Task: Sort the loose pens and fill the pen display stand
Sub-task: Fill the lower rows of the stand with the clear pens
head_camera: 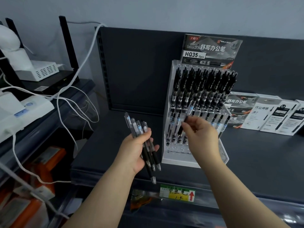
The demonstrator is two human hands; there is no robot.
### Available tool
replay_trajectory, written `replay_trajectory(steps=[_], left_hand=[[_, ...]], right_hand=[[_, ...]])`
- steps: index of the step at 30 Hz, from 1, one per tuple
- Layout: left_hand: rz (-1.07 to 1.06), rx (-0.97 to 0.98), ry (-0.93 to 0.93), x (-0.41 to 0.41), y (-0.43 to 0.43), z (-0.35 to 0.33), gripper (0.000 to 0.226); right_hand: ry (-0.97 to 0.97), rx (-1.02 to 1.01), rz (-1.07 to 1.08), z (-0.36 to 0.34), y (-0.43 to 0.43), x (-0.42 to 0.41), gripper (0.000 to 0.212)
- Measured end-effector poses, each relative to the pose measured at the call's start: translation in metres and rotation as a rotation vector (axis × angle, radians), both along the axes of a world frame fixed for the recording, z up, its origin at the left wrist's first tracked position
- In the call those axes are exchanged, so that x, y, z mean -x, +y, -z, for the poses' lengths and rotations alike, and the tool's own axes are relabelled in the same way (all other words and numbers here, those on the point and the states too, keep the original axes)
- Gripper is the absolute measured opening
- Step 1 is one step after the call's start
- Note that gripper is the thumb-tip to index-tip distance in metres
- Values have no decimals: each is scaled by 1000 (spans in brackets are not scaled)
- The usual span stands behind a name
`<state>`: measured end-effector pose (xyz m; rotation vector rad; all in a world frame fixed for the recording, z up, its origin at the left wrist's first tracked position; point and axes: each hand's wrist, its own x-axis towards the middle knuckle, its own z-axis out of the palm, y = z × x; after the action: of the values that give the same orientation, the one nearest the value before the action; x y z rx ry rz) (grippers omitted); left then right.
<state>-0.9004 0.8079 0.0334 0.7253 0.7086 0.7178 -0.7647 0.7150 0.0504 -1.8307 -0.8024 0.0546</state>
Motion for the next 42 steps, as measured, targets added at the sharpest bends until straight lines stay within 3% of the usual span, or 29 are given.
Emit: replay_trajectory(steps=[13,19,30,34,36,39,42], left_hand=[[-1,0,15,-3,-3,1,10],[2,0,12,-3,-2,2,10],[14,-25,10,-7,-4,-2,15],[20,-46,23,-8,-5,-3,15],[21,-59,32,-8,-5,-4,14],[23,-87,39,-9,-6,-6,11],[40,-119,37,-12,-9,-10,11]], right_hand=[[-90,223,-67,21,8,2,17],[-249,379,-64,29,13,2,20],[-320,441,-47,29,15,1,16],[-249,394,-63,28,12,1,15],[-127,220,-51,23,5,3,3],[74,36,-137,12,-6,12,10],[110,172,-324,4,-6,23,11]])
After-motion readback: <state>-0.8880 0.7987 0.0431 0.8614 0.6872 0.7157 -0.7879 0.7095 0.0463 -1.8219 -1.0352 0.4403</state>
